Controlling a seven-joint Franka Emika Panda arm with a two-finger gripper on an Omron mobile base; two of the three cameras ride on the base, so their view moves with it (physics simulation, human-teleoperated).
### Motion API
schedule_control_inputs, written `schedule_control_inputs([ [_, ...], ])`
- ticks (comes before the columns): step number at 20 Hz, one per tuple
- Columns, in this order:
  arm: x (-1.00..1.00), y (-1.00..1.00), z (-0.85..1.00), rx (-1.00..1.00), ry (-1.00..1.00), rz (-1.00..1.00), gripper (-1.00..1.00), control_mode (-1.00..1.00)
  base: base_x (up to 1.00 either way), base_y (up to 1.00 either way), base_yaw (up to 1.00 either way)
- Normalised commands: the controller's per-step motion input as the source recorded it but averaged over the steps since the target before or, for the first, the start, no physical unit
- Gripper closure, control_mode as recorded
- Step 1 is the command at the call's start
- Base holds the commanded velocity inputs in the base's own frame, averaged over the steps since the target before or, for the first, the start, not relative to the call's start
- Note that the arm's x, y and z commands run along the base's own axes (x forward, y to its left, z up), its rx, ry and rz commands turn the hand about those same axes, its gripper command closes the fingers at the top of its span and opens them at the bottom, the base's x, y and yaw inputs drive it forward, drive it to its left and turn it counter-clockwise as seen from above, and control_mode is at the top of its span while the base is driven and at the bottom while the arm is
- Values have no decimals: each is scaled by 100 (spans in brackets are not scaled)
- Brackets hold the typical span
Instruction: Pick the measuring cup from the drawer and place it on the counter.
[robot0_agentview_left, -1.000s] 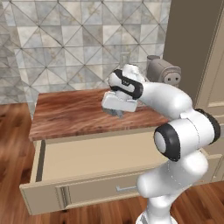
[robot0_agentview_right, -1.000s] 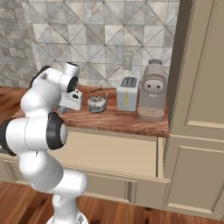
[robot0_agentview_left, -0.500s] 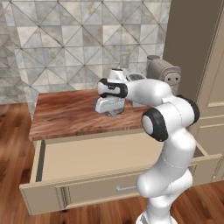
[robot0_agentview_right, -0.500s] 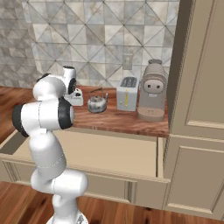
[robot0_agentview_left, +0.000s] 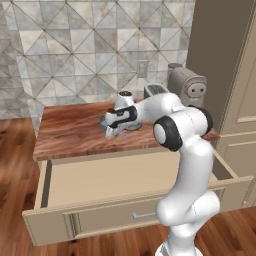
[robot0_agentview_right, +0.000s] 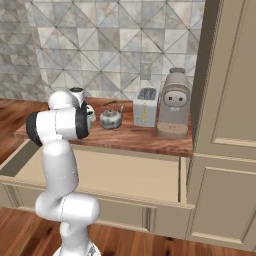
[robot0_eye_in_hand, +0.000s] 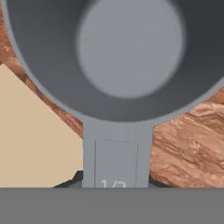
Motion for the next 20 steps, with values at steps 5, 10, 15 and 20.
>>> schedule_control_inputs([
  [5, 70, 29, -44, -1, -24, 14, 100, -100, 0, 0, 0],
  [10, 80, 3, 0, 0, -12, 8, 100, -100, 0, 0, 0],
  [15, 61, 0, -1, 0, -1, 2, -100, -100, 0, 0, 0],
  [20, 63, 0, -16, -1, 0, 0, -100, -100, 0, 0, 0],
])
